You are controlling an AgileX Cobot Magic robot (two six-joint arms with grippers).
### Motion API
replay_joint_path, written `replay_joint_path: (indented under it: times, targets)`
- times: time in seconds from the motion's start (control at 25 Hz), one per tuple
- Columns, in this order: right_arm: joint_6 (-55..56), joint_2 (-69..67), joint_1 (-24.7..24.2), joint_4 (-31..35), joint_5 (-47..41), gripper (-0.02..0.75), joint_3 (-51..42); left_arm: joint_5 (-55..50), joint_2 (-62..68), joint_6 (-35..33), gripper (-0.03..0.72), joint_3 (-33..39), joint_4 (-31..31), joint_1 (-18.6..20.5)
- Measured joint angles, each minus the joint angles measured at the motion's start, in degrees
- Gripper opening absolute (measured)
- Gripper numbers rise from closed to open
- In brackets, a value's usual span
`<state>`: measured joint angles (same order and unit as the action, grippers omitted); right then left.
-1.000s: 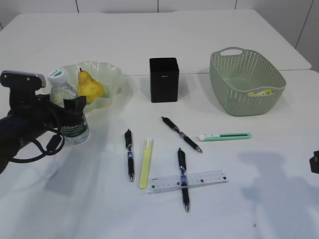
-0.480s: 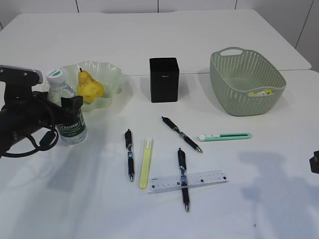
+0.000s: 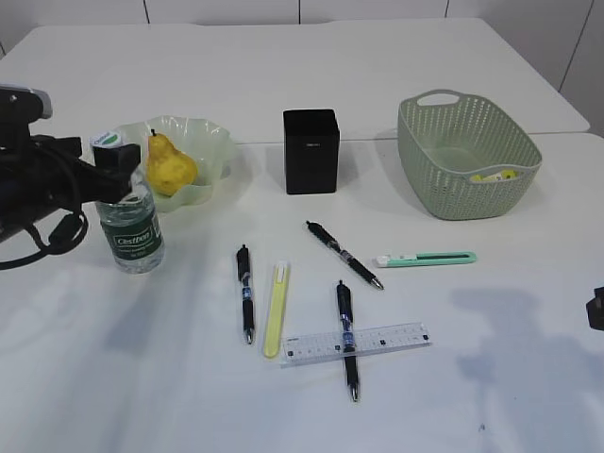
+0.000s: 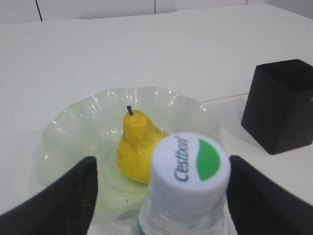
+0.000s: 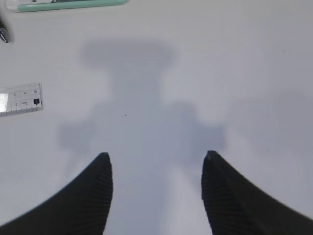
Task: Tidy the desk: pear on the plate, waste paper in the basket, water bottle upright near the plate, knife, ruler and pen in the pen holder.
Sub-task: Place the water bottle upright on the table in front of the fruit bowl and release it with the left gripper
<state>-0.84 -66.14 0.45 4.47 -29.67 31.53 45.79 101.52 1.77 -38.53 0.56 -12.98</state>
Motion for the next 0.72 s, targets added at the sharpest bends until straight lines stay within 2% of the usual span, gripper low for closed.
replay_joint_path:
  times: [0.72]
  targets:
    - [0.00, 0.00, 0.00, -0.09, -2.68, 0.460, 0.00, -2.63, -11.28, 0.16, 0.575, 0.11, 0.23, 0.00]
